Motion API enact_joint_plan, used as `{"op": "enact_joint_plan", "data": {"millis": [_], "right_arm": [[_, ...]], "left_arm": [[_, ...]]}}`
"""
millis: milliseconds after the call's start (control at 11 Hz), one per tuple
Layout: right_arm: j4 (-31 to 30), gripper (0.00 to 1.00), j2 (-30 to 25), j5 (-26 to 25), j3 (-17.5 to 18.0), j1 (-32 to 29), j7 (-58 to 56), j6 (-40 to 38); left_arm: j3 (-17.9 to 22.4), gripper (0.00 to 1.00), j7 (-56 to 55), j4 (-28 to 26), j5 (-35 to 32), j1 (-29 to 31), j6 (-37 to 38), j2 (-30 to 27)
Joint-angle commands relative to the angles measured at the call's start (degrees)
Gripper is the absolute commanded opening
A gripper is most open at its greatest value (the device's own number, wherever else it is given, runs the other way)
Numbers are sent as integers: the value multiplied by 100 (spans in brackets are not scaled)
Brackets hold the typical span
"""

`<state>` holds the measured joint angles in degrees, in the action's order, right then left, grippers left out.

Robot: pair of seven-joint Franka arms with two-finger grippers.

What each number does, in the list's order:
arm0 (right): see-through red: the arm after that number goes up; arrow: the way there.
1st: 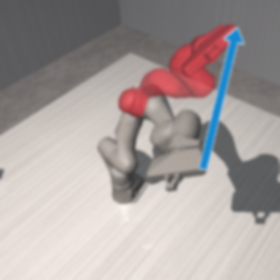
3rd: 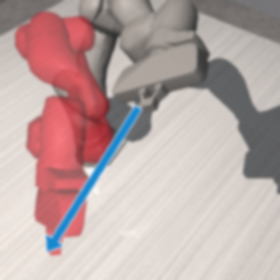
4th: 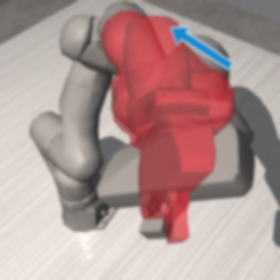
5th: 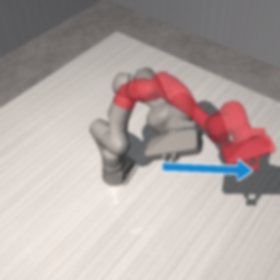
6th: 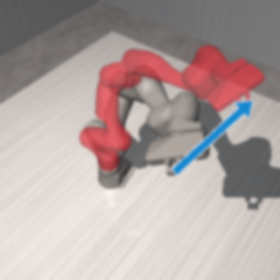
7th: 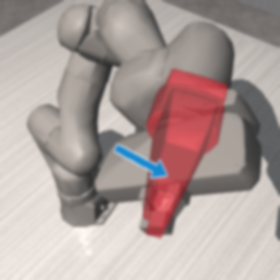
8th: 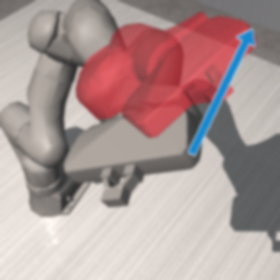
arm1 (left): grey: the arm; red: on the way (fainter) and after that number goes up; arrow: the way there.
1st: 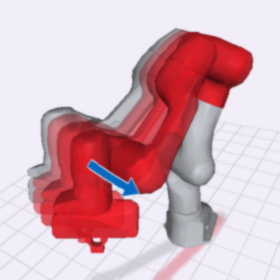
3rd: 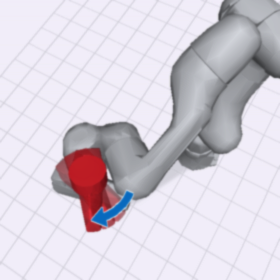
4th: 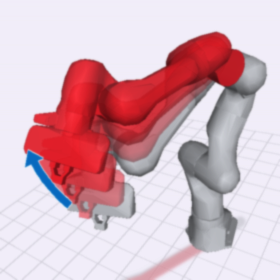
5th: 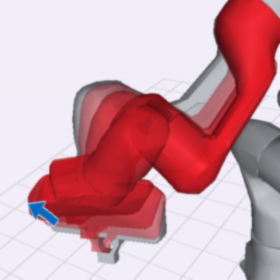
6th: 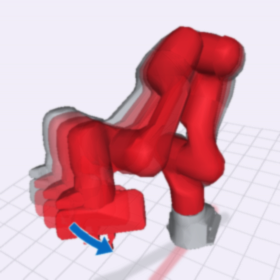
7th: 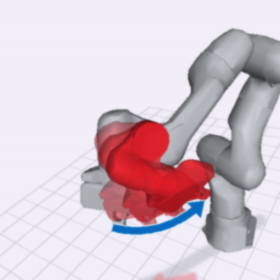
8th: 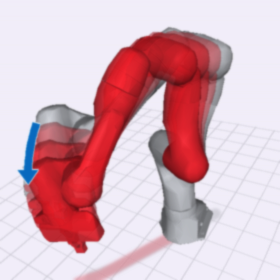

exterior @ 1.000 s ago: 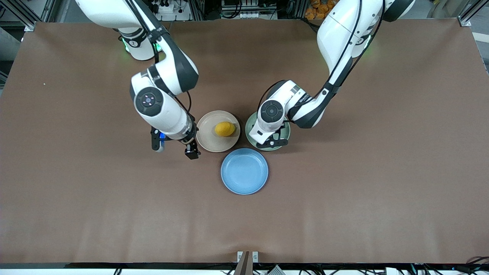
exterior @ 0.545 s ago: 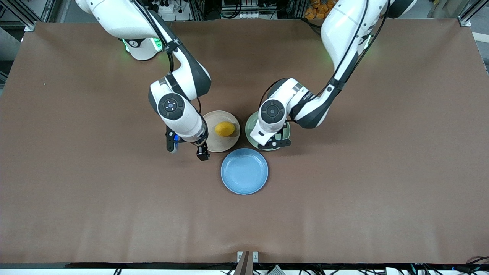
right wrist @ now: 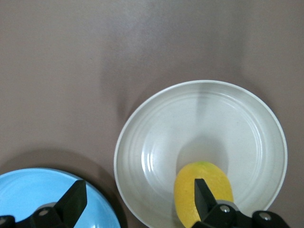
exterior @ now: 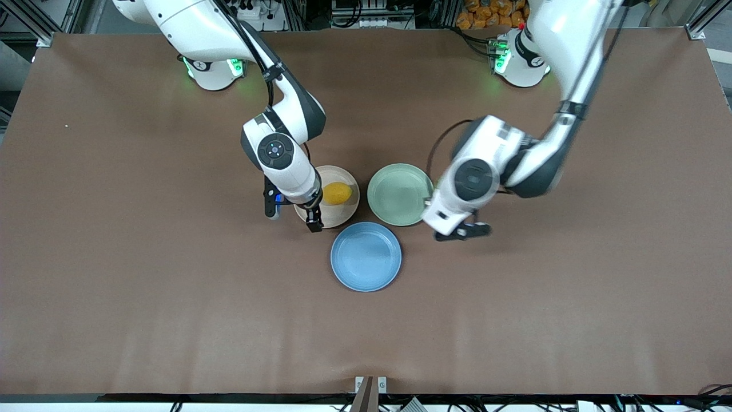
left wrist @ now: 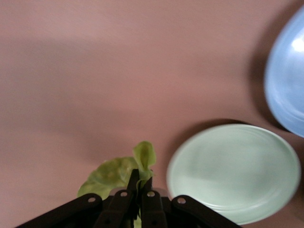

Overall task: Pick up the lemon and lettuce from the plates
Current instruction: 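Carry the lettuce off the plate with the left gripper while the right grasps lemon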

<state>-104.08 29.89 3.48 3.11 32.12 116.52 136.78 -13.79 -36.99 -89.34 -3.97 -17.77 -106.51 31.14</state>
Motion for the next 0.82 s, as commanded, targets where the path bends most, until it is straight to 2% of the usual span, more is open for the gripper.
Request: {"op": "enact_joint_plan", "data": {"millis": [0, 273, 545, 636, 727], "right_arm": [[-244, 100, -80, -110, -47, 251, 406, 138], [-288, 100, -71, -110, -47, 365, 555, 138], [-445, 100, -44, -110, -47, 479, 574, 418], [-534, 100, -44, -110, -47, 515, 582, 541], [-604, 100, -44, -119, -56, 550, 582, 595]], "left_arm": [[-62, 0, 1636, -145, -122, 1000, 279, -187], [-62, 0, 3177, -111, -122, 1976, 271, 66], [-62, 0, 3304, -110, -525, 2269, 209, 401], [-62, 33, 3225, -101, -508, 2269, 209, 532], [-62, 53, 3225, -75, -508, 2269, 166, 629]]}}
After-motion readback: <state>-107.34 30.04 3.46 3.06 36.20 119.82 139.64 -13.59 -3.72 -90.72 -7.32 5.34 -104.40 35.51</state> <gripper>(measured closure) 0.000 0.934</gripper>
